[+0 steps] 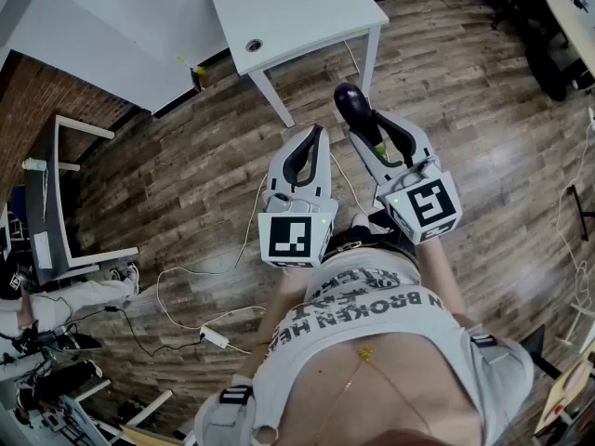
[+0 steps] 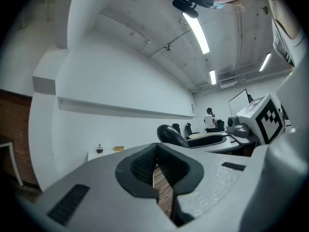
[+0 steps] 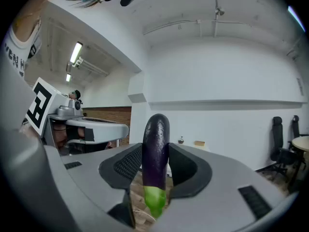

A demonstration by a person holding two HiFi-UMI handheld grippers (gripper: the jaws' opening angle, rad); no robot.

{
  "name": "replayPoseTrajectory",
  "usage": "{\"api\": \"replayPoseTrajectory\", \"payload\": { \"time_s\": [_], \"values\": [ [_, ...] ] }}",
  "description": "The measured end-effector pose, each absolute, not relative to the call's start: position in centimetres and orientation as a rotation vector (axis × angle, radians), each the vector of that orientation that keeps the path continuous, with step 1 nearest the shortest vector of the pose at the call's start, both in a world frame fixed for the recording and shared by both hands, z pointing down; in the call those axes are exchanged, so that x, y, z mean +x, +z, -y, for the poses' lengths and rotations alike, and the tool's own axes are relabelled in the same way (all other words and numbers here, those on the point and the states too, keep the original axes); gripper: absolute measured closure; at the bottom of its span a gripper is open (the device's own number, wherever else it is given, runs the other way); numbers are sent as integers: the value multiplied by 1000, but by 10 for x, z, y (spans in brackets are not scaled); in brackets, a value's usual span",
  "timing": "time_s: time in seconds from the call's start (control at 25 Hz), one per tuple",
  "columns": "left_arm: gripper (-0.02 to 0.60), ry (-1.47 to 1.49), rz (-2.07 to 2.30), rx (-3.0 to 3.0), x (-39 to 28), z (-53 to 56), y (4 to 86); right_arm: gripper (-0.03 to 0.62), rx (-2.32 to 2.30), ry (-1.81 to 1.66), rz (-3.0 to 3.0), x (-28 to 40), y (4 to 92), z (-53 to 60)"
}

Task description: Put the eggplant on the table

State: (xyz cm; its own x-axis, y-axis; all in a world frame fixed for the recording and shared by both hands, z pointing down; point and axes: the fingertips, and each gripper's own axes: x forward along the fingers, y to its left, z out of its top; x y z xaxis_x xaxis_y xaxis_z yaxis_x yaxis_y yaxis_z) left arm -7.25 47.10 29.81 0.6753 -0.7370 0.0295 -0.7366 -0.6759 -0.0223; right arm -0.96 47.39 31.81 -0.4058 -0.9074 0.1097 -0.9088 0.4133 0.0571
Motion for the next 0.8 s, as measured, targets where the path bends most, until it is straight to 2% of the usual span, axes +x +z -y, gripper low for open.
{"api": "replayPoseTrajectory", "payload": {
  "time_s": [0.48, 0.8],
  "values": [
    [575, -107, -1360, -2877, -74, -462, 323, 422, 1535, 52, 2584, -5, 338, -459],
    [575, -85, -1334, -2933, -91, -407, 332, 422, 1570, 46, 2568, -21, 339, -408]
  ]
}}
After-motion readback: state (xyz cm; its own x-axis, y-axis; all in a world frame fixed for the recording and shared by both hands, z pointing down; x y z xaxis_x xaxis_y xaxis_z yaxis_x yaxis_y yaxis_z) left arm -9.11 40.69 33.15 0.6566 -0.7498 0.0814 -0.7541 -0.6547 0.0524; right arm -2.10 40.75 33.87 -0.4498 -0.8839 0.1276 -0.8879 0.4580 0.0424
